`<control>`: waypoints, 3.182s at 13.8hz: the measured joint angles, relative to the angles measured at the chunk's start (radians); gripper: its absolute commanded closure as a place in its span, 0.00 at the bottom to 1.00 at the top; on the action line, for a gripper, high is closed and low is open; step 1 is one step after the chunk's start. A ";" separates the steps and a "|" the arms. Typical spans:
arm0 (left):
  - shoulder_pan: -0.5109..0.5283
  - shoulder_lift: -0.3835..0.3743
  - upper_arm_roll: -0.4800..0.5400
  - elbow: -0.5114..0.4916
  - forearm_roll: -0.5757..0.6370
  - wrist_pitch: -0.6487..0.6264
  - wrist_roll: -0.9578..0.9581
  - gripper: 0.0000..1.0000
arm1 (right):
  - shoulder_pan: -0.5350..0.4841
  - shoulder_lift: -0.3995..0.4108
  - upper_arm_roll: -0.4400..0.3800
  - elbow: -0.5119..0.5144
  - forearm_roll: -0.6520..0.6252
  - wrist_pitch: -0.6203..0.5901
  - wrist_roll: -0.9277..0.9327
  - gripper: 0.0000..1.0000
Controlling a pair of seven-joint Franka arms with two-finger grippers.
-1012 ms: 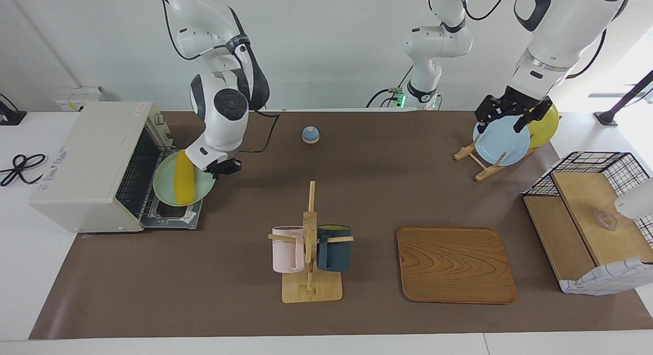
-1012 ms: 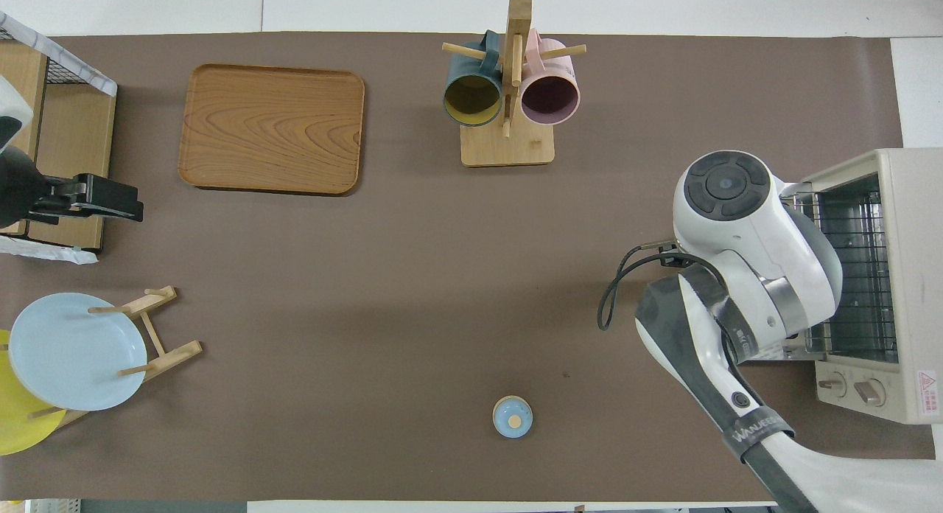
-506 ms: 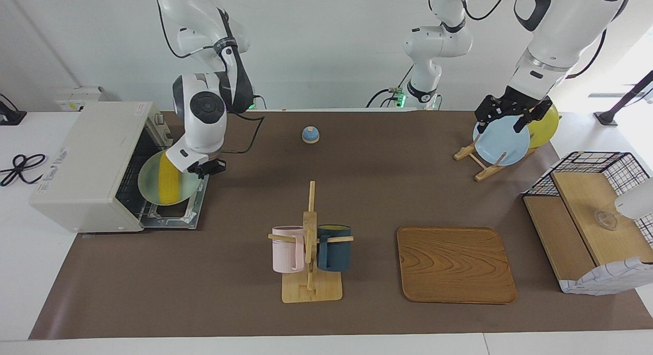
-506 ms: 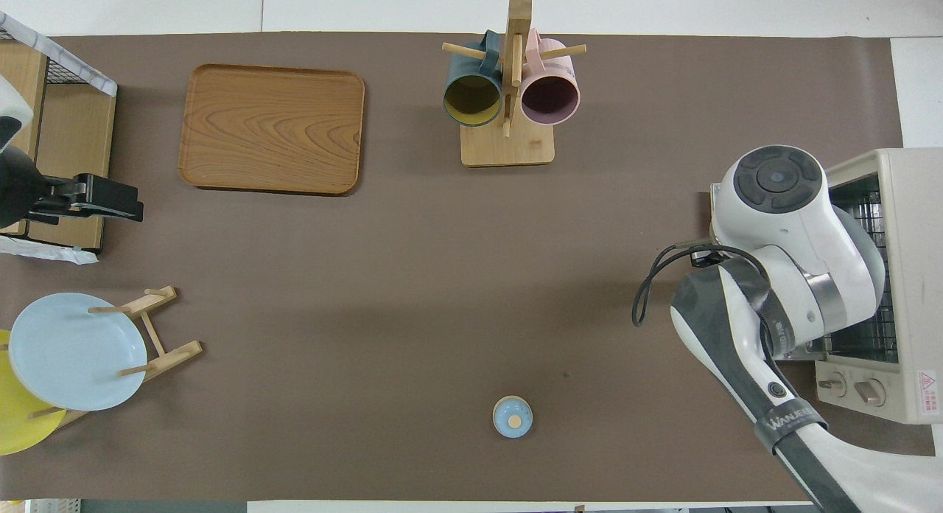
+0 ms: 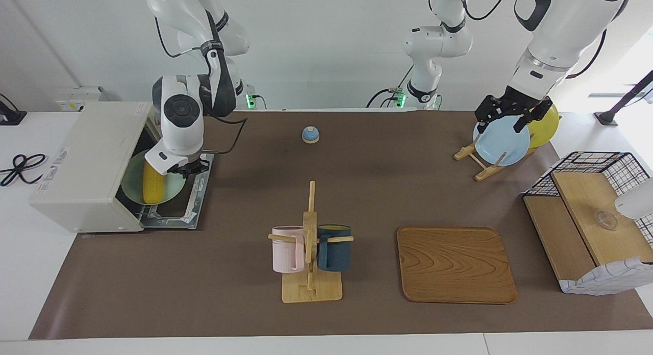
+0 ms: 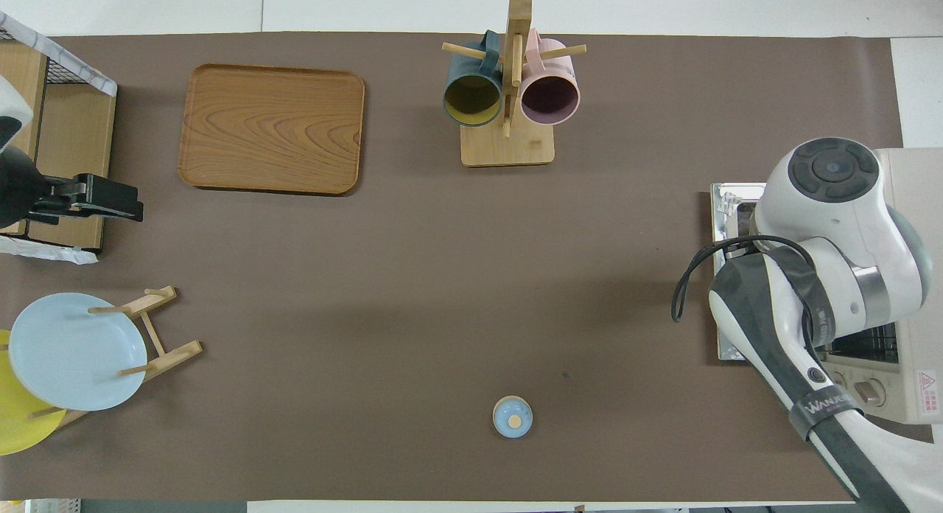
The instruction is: Put corn in oven
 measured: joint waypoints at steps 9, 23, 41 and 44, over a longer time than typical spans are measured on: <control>0.000 0.000 0.000 0.000 0.000 0.000 0.000 0.00 | -0.046 -0.007 0.002 -0.016 0.000 0.030 -0.060 1.00; 0.000 0.000 0.000 0.000 0.000 0.000 0.000 0.00 | -0.078 -0.008 0.002 -0.040 0.000 0.035 -0.075 0.10; 0.000 0.000 0.000 0.000 0.000 0.000 0.000 0.00 | -0.048 -0.004 0.006 -0.067 0.052 0.161 -0.057 1.00; 0.000 0.000 0.000 0.000 0.000 0.000 0.000 0.00 | -0.065 -0.002 0.004 -0.075 0.052 0.169 -0.074 1.00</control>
